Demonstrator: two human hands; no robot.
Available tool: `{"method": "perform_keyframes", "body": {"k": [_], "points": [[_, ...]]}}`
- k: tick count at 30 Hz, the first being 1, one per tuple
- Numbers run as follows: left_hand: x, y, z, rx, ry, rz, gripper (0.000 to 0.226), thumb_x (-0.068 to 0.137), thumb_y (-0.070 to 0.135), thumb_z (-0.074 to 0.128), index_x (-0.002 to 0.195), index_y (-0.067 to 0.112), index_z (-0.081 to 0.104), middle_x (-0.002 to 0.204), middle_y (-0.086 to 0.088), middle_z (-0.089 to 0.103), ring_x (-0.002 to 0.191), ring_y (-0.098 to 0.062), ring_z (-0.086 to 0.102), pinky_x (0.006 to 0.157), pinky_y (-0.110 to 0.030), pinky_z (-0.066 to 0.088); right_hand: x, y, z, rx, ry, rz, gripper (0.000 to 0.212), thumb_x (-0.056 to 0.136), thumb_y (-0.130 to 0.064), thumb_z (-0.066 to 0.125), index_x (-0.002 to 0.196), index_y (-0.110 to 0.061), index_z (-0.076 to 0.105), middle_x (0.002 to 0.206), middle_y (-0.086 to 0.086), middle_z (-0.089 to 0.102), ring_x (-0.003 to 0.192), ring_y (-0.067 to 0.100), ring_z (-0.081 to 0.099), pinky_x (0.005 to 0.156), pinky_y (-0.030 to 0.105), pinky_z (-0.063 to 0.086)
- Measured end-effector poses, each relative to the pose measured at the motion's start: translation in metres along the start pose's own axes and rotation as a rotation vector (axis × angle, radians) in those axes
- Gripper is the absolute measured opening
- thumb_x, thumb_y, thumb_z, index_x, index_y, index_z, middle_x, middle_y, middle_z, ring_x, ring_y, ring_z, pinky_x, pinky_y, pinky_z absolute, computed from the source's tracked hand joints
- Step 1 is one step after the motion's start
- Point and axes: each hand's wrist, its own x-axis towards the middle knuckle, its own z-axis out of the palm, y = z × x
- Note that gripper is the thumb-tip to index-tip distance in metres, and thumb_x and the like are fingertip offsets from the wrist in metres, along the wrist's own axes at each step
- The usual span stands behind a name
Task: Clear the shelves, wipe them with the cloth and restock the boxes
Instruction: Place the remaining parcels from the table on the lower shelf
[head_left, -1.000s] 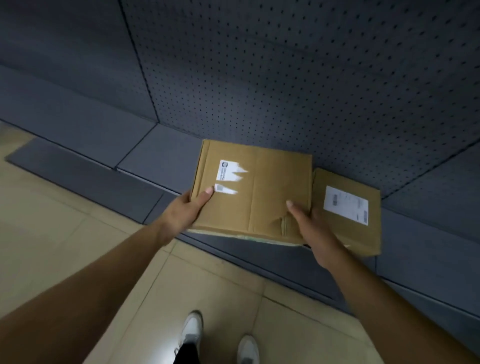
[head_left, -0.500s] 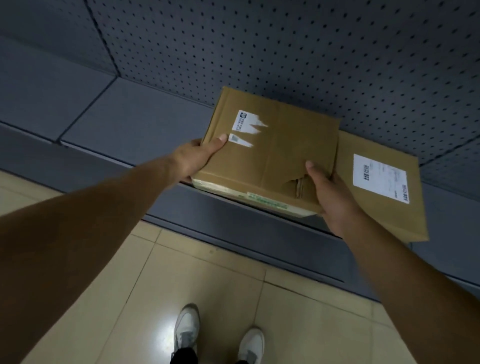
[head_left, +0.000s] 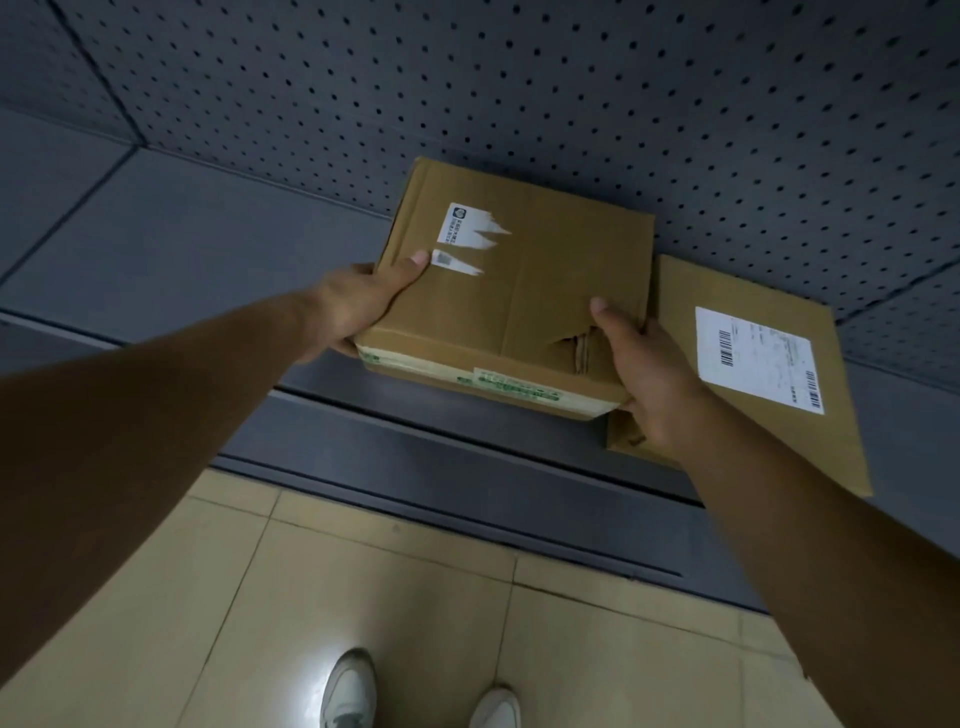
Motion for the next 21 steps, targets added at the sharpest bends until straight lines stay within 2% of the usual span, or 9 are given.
{"method": "perform_keyframes", "body": {"k": [5, 9, 11, 14, 16, 18, 21], "points": [[0.01, 0.002, 0.003, 0.052, 0.024, 0.009, 0.06, 0.081, 0.084, 0.048, 0.102, 0.029, 0.062, 0.102, -0.003, 0.073, 0.092, -0.023, 0.072, 0.088, -0.044, 0.059, 0.011, 0.006, 0.001, 0.011, -0.004, 0.024, 0.08, 0.077, -0.076, 0.066, 0.141, -0.03, 0.05, 0.123, -0.004, 0.067, 0.108, 0.022, 0.067, 0.099, 0.047, 0.055], [0.015, 0.005, 0.005, 0.112, 0.048, 0.007, 0.072, 0.079, 0.087, 0.047, 0.111, 0.024, 0.064, 0.101, -0.005, 0.072, 0.092, -0.025, 0.072, 0.086, -0.048, 0.06, 0.015, 0.011, 0.001, -0.007, 0.003, 0.01, 0.11, 0.053, -0.088, 0.065, 0.143, -0.028, 0.048, 0.126, -0.004, 0.066, 0.111, 0.023, 0.065, 0.102, 0.047, 0.053], [0.018, 0.005, 0.005, 0.129, 0.051, -0.007, 0.077, 0.077, 0.089, 0.047, 0.114, 0.023, 0.062, 0.103, -0.006, 0.072, 0.092, -0.027, 0.071, 0.085, -0.048, 0.06, 0.014, 0.01, 0.002, -0.021, 0.003, -0.01, 0.104, 0.062, -0.085, 0.066, 0.147, -0.028, 0.044, 0.131, -0.005, 0.063, 0.116, 0.022, 0.062, 0.106, 0.046, 0.049], [0.018, 0.004, 0.004, 0.189, 0.087, -0.007, 0.086, 0.076, 0.092, 0.042, 0.121, 0.02, 0.057, 0.108, -0.008, 0.067, 0.096, -0.028, 0.067, 0.088, -0.048, 0.059, 0.01, 0.006, 0.001, -0.088, 0.014, -0.075, 0.077, 0.091, -0.065, 0.06, 0.152, -0.027, 0.036, 0.135, -0.007, 0.055, 0.116, 0.015, 0.054, 0.103, 0.033, 0.043], [0.016, 0.004, 0.002, 0.264, 0.138, 0.012, 0.094, 0.077, 0.092, 0.037, 0.133, 0.019, 0.052, 0.122, -0.011, 0.064, 0.107, -0.032, 0.063, 0.097, -0.047, 0.053, 0.006, 0.002, -0.002, -0.155, 0.016, -0.136, 0.072, 0.096, -0.057, 0.058, 0.156, -0.026, 0.03, 0.142, -0.006, 0.051, 0.118, 0.013, 0.05, 0.099, 0.028, 0.039], [0.01, 0.006, -0.001, 0.357, 0.195, 0.046, 0.095, 0.082, 0.089, 0.033, 0.146, 0.019, 0.044, 0.136, -0.012, 0.058, 0.121, -0.035, 0.057, 0.104, -0.047, 0.046, -0.001, -0.004, -0.006, -0.216, 0.031, -0.198, 0.076, 0.098, -0.053, 0.058, 0.159, -0.026, 0.023, 0.152, -0.004, 0.044, 0.128, 0.014, 0.047, 0.103, 0.027, 0.036], [-0.003, 0.009, -0.006, 0.487, 0.281, 0.11, 0.089, 0.085, 0.087, 0.031, 0.148, 0.025, 0.037, 0.139, -0.008, 0.059, 0.123, -0.034, 0.057, 0.102, -0.049, 0.046, -0.012, -0.009, -0.017, -0.306, 0.052, -0.275, 0.072, 0.1, -0.05, 0.057, 0.159, -0.026, 0.023, 0.155, 0.001, 0.038, 0.126, 0.014, 0.045, 0.103, 0.026, 0.035]]}}
